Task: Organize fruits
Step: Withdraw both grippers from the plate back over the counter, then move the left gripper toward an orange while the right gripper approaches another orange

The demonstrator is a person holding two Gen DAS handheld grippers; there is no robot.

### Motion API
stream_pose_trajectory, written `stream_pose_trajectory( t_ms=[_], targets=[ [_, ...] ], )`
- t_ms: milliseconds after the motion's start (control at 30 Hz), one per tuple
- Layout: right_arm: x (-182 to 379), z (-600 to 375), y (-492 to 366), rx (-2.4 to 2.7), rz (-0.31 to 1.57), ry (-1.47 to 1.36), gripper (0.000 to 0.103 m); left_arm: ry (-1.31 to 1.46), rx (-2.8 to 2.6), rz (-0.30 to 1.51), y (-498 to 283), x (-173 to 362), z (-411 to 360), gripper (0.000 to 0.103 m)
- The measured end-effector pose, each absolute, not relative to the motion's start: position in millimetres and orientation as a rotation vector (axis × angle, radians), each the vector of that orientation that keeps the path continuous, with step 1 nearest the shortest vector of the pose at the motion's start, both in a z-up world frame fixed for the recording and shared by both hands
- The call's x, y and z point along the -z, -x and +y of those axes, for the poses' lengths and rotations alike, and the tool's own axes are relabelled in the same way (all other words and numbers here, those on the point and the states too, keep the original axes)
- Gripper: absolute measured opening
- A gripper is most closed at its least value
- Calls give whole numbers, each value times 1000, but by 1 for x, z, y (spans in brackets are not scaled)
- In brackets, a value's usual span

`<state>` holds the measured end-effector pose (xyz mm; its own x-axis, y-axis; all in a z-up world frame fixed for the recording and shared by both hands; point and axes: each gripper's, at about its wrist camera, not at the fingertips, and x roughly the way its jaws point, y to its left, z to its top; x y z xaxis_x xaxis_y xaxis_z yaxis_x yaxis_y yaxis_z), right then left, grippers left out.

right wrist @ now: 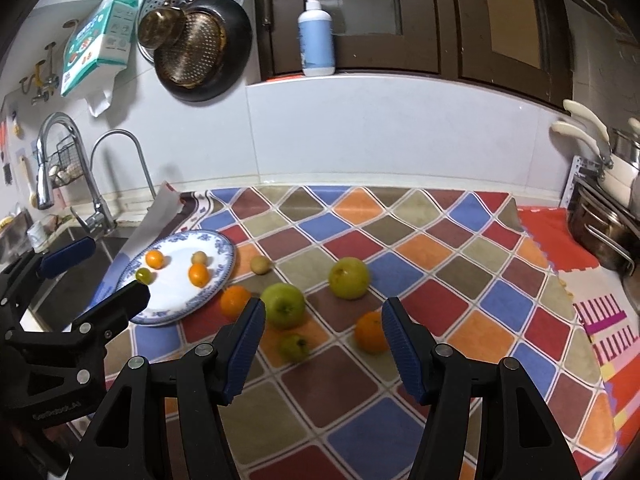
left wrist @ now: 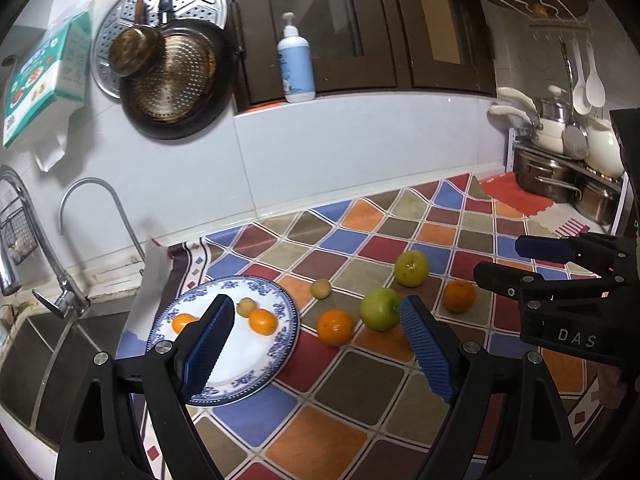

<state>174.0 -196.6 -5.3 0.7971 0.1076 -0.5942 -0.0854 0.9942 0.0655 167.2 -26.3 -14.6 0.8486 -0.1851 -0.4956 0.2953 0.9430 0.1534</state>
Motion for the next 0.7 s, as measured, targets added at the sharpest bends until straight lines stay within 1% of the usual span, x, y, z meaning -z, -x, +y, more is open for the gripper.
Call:
stream_pose_trajectory(
  t_ms=[300,700],
  targets=[
    [27,-214,-187,-59,694,-51,61,-268,252,537,-184,34,-40,85],
    [62,-220,-215,-16,791,-78,61,-290,241,626,-219,68,-40,85]
  ],
)
